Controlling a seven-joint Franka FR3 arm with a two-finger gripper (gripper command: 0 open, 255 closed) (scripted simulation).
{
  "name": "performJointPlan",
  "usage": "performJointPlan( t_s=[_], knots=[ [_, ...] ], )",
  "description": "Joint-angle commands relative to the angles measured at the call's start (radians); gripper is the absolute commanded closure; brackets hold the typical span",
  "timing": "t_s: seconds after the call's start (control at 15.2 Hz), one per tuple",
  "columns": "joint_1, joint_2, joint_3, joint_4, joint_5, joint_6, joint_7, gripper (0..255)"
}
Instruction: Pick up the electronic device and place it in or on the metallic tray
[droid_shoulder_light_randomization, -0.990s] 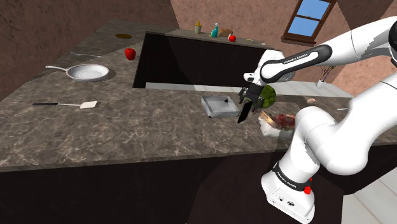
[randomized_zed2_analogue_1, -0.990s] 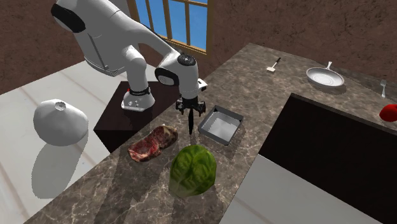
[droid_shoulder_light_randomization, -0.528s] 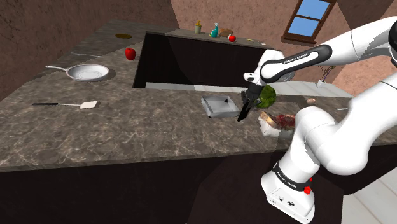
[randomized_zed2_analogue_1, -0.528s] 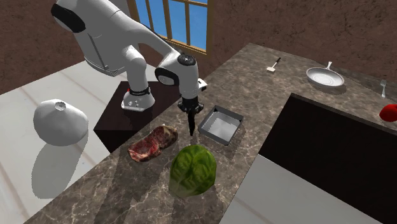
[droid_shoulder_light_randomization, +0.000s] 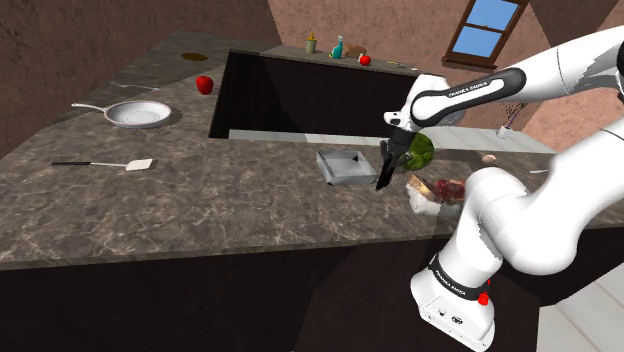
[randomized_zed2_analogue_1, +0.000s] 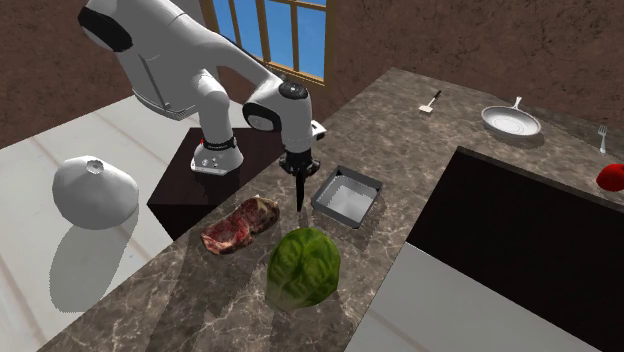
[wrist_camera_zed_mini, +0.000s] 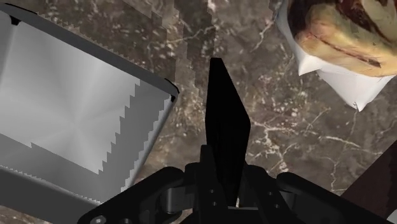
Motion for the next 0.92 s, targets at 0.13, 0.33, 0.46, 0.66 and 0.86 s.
performJointPlan(
  t_s=[0.13,0.33,0.46,0.66,0.86],
  knots=[
    [-0.056,-0.04,0.076,0.016,-0.001,-0.068,0.01,255],
    [-0.086,-0.068,0.124,0.032,0.002,-0.118,0.017,255],
    [-0.103,-0.085,0.154,0.044,0.005,-0.15,0.02,255],
    [-0.123,-0.108,0.193,0.063,0.012,-0.198,0.025,255],
    [-0.139,-0.129,0.229,0.085,0.019,-0.244,0.029,255]
  ],
)
